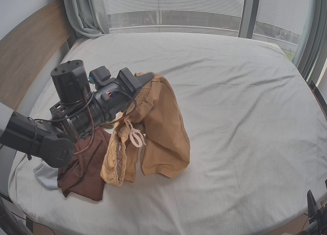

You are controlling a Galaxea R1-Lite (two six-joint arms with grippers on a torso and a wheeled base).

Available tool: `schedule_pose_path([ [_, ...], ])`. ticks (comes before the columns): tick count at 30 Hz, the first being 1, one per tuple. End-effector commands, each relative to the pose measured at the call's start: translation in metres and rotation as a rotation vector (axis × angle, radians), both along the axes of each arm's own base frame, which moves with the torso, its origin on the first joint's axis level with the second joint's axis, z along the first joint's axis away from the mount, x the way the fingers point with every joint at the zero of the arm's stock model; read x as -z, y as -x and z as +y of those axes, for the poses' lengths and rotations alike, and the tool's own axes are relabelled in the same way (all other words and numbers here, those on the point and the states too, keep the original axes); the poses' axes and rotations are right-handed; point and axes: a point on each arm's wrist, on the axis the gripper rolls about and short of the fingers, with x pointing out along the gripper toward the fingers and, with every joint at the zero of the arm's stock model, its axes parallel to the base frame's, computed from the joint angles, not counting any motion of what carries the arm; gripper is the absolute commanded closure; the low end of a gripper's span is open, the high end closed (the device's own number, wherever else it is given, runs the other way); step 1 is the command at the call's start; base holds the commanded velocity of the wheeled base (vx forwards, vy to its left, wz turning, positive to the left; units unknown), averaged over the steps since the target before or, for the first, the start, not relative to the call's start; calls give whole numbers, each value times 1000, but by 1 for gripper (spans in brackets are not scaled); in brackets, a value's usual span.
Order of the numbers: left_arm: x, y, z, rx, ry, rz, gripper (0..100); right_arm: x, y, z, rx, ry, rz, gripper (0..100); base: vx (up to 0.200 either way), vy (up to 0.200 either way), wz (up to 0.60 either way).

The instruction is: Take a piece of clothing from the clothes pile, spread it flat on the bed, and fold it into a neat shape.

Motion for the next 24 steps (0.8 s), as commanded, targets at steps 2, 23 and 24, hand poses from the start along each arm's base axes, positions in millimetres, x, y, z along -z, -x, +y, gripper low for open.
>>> schedule_pose_path([
  [2, -8, -1, -8, 5, 51, 20, 100, 5, 0, 0, 1, 0, 6, 0, 0, 0, 0],
  [23, -42, 12, -64, 84, 172, 208, 100, 5, 0, 0, 1, 0, 4, 0, 0, 0, 0],
  [24, -42, 11, -66, 89, 177, 214, 100, 5, 0, 0, 1, 0, 6, 0, 0, 0, 0],
])
